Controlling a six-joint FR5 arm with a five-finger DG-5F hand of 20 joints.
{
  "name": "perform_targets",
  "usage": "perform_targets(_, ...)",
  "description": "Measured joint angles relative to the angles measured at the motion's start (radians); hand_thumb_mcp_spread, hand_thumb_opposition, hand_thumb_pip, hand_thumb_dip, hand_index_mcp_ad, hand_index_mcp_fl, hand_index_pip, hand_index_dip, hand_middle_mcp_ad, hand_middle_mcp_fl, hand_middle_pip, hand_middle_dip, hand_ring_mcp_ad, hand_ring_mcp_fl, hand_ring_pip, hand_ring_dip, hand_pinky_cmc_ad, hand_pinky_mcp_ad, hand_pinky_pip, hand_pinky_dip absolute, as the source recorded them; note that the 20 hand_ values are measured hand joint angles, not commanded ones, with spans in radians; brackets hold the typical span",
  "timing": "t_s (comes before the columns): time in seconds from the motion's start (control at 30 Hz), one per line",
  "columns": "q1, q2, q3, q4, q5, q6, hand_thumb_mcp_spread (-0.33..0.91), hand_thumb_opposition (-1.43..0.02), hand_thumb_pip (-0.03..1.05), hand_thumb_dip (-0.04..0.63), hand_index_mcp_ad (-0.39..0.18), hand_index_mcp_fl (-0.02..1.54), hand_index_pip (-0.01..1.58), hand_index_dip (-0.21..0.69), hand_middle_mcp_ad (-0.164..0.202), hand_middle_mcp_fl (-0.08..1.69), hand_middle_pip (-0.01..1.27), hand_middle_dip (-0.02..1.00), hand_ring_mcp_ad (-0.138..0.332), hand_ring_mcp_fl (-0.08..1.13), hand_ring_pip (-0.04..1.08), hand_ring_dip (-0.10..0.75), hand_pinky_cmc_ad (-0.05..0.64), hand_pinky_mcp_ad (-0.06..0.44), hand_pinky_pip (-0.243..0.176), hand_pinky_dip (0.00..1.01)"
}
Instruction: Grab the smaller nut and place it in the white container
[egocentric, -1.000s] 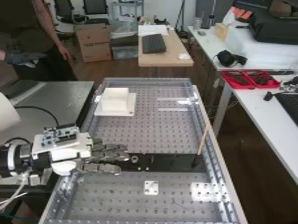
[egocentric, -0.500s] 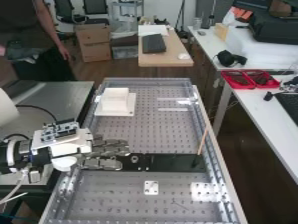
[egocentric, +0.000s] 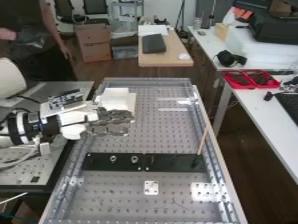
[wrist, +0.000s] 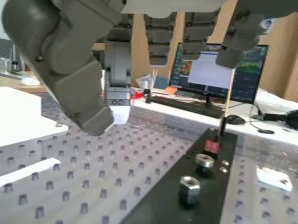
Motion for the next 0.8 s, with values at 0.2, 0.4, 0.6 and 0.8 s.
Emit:
perform_targets(0.2,0.087,0.037,-0.007,-0.016,0.013,0.021,0.37,-0.85,0.82,0.188,-0.159,0.22,1.54,0.04,0.061,0.0,0.11,0.22,0.12,0.0,0.06,0.093,0.297,0.246,-0.089,0.2)
perform_targets(0.4,0.191,0.062,-0.008,-0.019,0.037,0.051,0.37,-0.85,0.82,0.188,-0.159,0.22,1.54,0.04,0.058,0.0,0.11,0.22,0.124,0.0,0.07,0.093,0.298,0.246,-0.089,0.19)
perform_targets(0.6,0.285,0.072,-0.009,-0.009,0.07,0.088,0.37,-0.85,0.82,0.187,-0.159,0.22,1.54,0.04,0.059,0.0,0.11,0.22,0.12,0.0,0.07,0.093,0.295,0.244,-0.089,0.19)
perform_targets(0.8,0.365,0.084,-0.028,0.022,0.109,0.133,0.37,-0.85,0.75,0.188,-0.159,0.28,1.54,0.044,0.059,0.0,0.12,0.22,0.12,0.0,0.07,0.093,0.295,0.244,-0.089,0.19)
